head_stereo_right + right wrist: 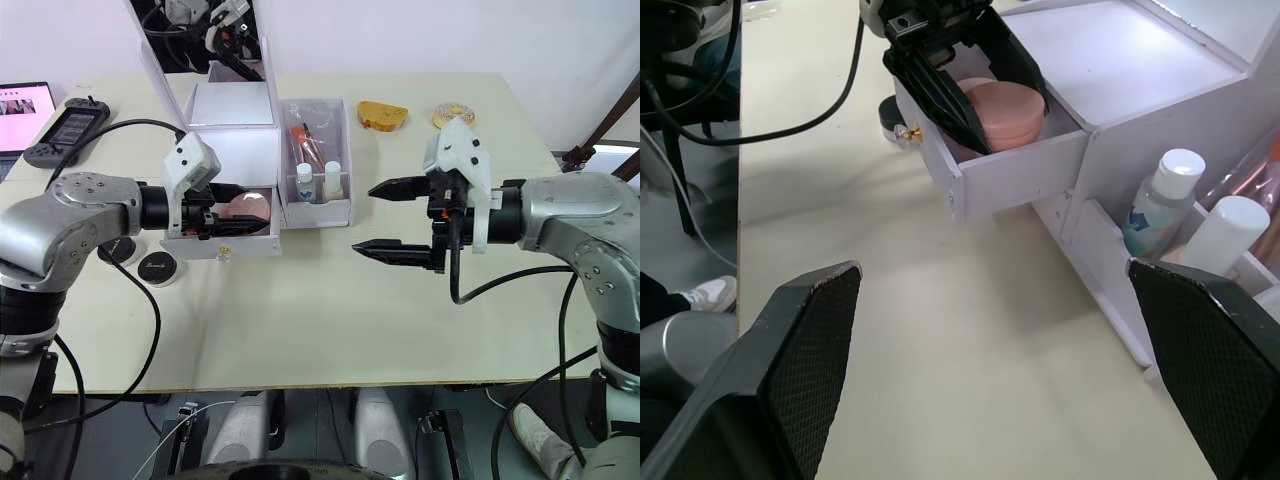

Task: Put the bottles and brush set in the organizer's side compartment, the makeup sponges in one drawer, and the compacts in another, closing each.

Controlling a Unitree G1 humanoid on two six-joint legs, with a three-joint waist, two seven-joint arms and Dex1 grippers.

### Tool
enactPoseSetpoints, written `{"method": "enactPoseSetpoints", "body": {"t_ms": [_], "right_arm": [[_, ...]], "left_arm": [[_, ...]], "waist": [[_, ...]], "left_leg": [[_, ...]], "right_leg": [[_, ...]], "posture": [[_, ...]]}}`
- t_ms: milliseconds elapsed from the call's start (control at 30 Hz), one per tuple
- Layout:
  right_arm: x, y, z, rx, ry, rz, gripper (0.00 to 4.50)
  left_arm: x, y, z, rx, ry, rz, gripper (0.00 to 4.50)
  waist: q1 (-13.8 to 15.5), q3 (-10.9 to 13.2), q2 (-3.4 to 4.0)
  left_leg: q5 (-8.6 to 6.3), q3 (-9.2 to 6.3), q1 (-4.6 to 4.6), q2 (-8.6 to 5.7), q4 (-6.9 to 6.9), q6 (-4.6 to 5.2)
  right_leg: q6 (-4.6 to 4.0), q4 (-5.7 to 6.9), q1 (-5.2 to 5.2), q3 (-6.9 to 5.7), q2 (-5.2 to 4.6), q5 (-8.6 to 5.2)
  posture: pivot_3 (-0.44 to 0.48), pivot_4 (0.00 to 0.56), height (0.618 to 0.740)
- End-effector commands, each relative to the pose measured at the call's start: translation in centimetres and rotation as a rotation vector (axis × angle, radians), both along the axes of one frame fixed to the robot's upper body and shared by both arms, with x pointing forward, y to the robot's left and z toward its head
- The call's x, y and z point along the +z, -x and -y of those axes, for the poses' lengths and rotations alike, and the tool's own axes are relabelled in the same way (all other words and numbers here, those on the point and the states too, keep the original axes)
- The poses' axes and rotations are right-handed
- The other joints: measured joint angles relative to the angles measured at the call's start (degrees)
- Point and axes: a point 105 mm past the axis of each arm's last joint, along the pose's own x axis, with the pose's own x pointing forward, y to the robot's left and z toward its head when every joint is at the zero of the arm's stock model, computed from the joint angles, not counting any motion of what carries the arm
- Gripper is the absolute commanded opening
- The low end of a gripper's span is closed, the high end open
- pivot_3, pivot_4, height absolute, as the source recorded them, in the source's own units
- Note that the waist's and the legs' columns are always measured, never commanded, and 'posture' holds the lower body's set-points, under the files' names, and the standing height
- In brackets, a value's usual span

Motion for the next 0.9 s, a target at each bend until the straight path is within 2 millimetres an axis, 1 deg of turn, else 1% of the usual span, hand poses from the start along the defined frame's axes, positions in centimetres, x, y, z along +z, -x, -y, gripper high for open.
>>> {"method": "enactPoseSetpoints", "body": {"t_ms": [33,67,100,233,333,400,533,667,767,867,900], "right_arm": [[1.1,0.3,0.1,-0.002,0.005,0.064,4.50],[1.1,0.2,0.1,-0.002,0.004,0.064,4.50],[1.0,0.2,0.1,-0.002,0.004,0.065,4.50],[1.0,0.1,0.0,0.000,0.002,0.064,4.50],[0.9,0.1,-0.1,0.004,0.001,0.064,4.50],[0.9,0.1,-0.1,0.007,0.001,0.064,4.50],[1.0,0.1,-0.2,0.021,-0.002,0.066,4.50],[1.2,0.1,-0.2,0.050,0.002,0.060,4.50],[1.0,-0.1,0.1,0.062,0.020,0.064,4.50],[1.0,-0.8,0.6,0.060,0.026,0.096,4.50],[1.1,-1.1,0.9,0.054,0.017,0.111,4.50]], "left_arm": [[1.2,0.0,0.0,0.000,0.013,0.032,3.72],[1.4,0.0,0.0,-0.001,0.012,0.036,4.16],[1.7,0.0,0.0,-0.002,0.009,0.047,4.44],[2.4,0.4,0.1,-0.021,0.002,0.056,4.44],[3.3,0.6,0.1,-0.035,-0.004,0.072,4.44],[4.1,0.7,0.0,-0.035,0.004,0.087,4.44],[6.6,1.2,-0.3,-0.053,0.076,0.131,4.44],[7.7,3.0,-2.0,-0.087,0.115,0.144,4.44],[7.9,4.7,-3.3,-0.113,0.133,0.156,4.44],[7.5,5.8,-4.8,-0.094,0.135,0.160,4.44],[7.4,5.8,-5.5,-0.067,0.148,0.160,4.44]], "waist": [[0.0,0.0,0.00],[0.0,0.0,0.00],[0.0,0.0,0.00],[0.1,0.0,0.00],[0.0,0.0,0.00],[0.0,0.0,0.00],[-0.1,0.0,0.00],[-0.4,0.0,0.01],[-0.3,0.0,0.01],[-0.2,0.0,0.01],[-0.2,0.0,0.01]], "left_leg": [[0.00,0.00,0.00,0.00,0.00,0.00],[0.00,0.00,0.00,0.00,0.01,0.00],[0.00,0.00,0.00,0.00,0.01,0.00],[0.00,-0.01,0.00,0.00,0.01,0.00],[0.00,0.00,-0.01,0.00,0.02,0.00],[0.00,0.00,-0.01,0.00,0.02,0.00],[0.00,-0.01,-0.01,0.00,0.01,0.00],[0.00,-0.01,0.00,0.00,-0.01,0.00],[-0.01,0.00,0.04,0.02,-0.06,0.01],[-0.01,0.00,0.04,0.02,-0.03,0.01],[-0.01,0.00,0.03,0.02,0.01,0.01]], "right_leg": [[0.00,0.00,0.00,0.00,0.00,0.00],[0.00,0.00,0.00,0.00,0.00,0.00],[0.00,0.00,0.00,0.00,0.00,0.00],[0.00,0.01,0.00,0.00,0.00,0.00],[0.00,0.00,0.00,0.00,0.00,0.00],[0.00,0.00,0.00,0.00,0.00,0.00],[0.01,0.01,0.00,0.00,0.00,0.00],[0.01,0.01,-0.01,0.00,0.00,0.00],[0.04,0.01,-0.03,0.00,0.00,-0.02],[0.03,0.02,-0.03,0.00,0.00,-0.02],[0.03,0.02,-0.01,-0.01,0.00,-0.02]], "posture": [[0.000,0.150,0.740],[0.000,0.150,0.740],[0.000,0.150,0.740],[0.000,0.150,0.740],[0.000,0.150,0.740],[0.000,0.150,0.740],[0.000,0.150,0.740],[0.000,0.150,0.740],[0.000,0.150,0.740],[0.000,0.150,0.740],[0.000,0.150,0.740]]}}
